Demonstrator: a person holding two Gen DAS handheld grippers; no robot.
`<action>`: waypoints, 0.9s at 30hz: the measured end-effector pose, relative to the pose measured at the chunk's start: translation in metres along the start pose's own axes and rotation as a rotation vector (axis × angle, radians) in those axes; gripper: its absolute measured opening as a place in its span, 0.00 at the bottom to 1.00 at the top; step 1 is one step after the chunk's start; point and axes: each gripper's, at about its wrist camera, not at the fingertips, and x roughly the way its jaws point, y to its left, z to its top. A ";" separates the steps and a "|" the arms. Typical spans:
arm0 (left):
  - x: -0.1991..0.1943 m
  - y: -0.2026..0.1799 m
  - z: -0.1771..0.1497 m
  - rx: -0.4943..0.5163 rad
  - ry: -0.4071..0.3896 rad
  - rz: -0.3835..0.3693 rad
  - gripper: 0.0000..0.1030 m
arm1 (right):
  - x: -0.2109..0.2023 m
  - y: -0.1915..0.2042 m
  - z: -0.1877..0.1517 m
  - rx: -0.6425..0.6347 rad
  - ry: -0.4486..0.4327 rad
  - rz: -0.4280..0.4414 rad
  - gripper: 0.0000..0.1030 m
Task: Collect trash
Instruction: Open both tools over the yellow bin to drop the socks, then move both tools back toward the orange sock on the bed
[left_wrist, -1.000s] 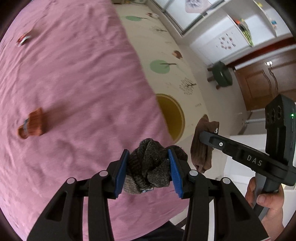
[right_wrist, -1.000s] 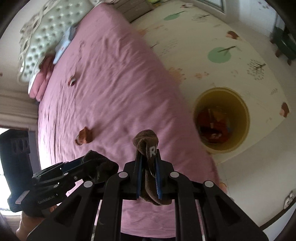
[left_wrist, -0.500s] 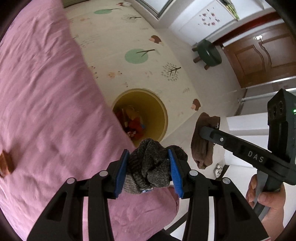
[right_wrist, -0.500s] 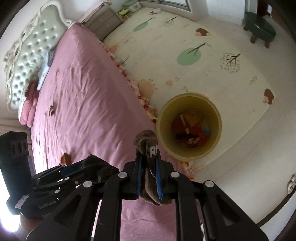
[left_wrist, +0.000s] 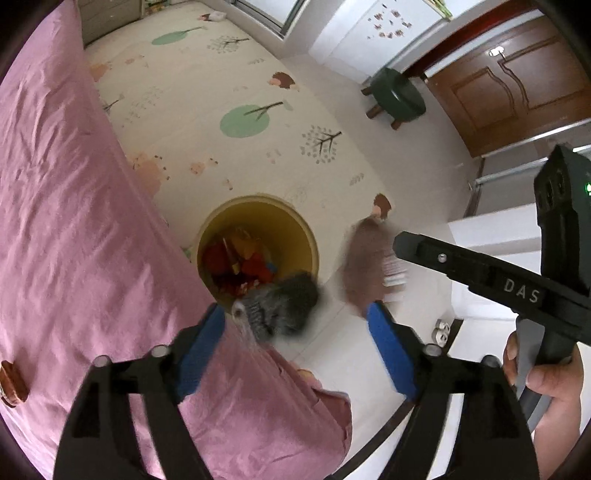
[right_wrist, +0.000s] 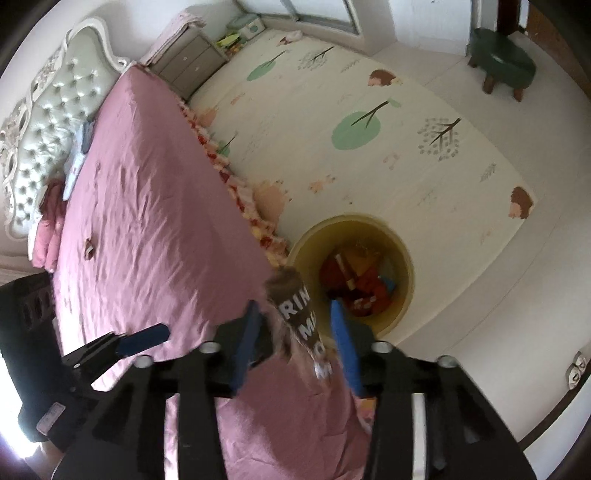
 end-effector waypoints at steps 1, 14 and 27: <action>0.000 0.000 0.000 -0.005 0.004 -0.003 0.77 | -0.001 -0.002 0.001 0.004 -0.001 -0.001 0.43; -0.039 0.031 -0.023 -0.052 -0.046 0.044 0.77 | 0.003 0.040 -0.011 -0.054 0.028 0.049 0.43; -0.098 0.135 -0.087 -0.278 -0.137 0.144 0.77 | 0.055 0.160 -0.049 -0.228 0.160 0.123 0.44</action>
